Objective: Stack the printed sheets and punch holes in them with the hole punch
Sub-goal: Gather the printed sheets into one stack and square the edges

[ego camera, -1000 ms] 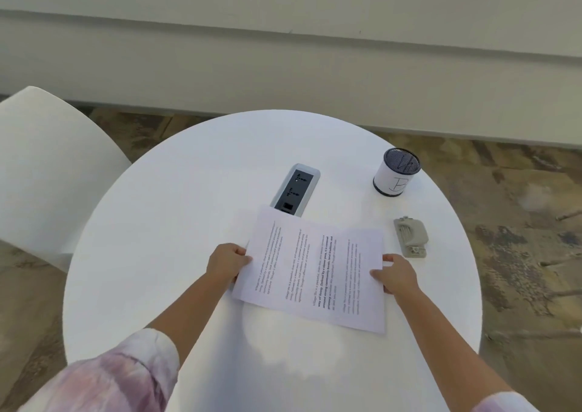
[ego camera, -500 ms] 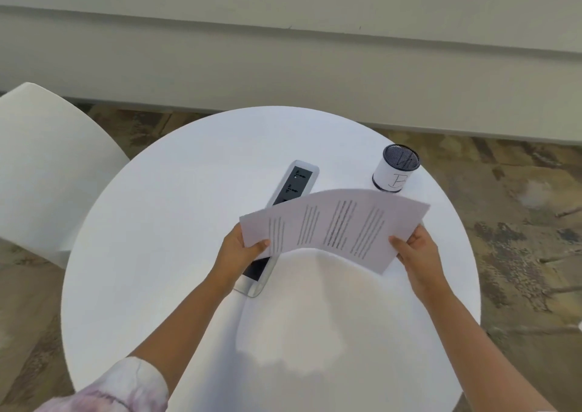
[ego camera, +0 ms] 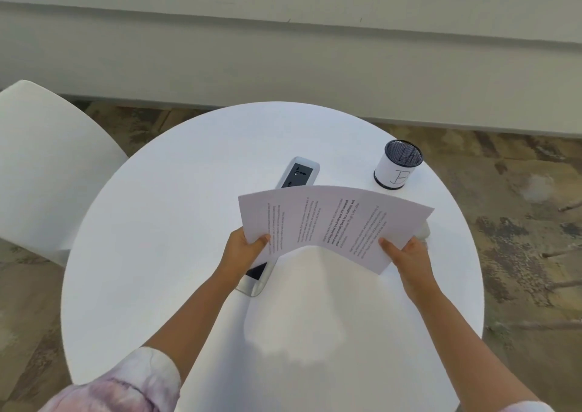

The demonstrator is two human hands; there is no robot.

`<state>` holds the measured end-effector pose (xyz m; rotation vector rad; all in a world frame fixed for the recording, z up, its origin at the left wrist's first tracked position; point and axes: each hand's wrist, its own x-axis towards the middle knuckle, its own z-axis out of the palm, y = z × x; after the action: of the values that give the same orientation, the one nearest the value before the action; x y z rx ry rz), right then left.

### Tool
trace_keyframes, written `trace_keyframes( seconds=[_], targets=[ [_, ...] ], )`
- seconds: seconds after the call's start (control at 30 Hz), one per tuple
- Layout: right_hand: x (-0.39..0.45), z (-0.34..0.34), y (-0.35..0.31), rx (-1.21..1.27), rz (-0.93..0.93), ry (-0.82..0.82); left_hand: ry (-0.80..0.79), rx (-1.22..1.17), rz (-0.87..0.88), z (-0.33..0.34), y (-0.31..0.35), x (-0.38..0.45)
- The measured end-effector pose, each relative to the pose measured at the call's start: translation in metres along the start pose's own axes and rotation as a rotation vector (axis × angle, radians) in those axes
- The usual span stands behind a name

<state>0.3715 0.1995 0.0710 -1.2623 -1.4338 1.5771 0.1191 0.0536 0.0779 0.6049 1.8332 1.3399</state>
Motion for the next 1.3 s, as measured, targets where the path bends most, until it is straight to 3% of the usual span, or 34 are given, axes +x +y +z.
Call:
trace_keyframes(
  seconds=[0.13,0.23,0.4,0.57,0.67,0.8,0.93,1.07,1.17,1.3],
  targets=[
    [0.004,0.002,0.002,-0.061,-0.022,0.055,-0.051,-0.018,-0.005,0.001,0.0,0.002],
    [0.008,0.002,0.008,-0.108,0.072,0.147,-0.037,-0.091,-0.037,0.002,-0.003,0.002],
    [0.001,0.014,0.018,0.066,0.225,0.326,-0.014,-0.308,-0.076,0.012,-0.008,-0.007],
    [-0.001,0.034,0.01,0.368,0.436,-0.053,-0.027,-0.647,-0.14,0.031,-0.014,-0.013],
    [0.006,0.044,0.002,0.465,0.313,-0.054,-0.058,-0.603,-0.173,0.034,-0.017,-0.012],
    [0.013,0.04,-0.022,0.294,0.074,0.033,-0.172,-0.598,-0.18,0.024,-0.012,-0.01],
    [0.015,0.026,-0.04,0.231,-0.072,-0.056,-0.315,-0.617,-0.157,-0.01,0.008,0.006],
    [0.009,0.017,-0.055,0.256,-0.12,-0.118,-0.401,-0.329,-0.037,-0.028,0.033,0.019],
    [0.003,0.018,-0.059,0.194,-0.155,-0.132,-0.401,-0.094,0.063,-0.013,0.051,0.016],
    [0.0,0.024,-0.06,0.12,-0.198,-0.104,-0.265,-0.076,0.17,0.015,0.068,0.007]
  ],
)
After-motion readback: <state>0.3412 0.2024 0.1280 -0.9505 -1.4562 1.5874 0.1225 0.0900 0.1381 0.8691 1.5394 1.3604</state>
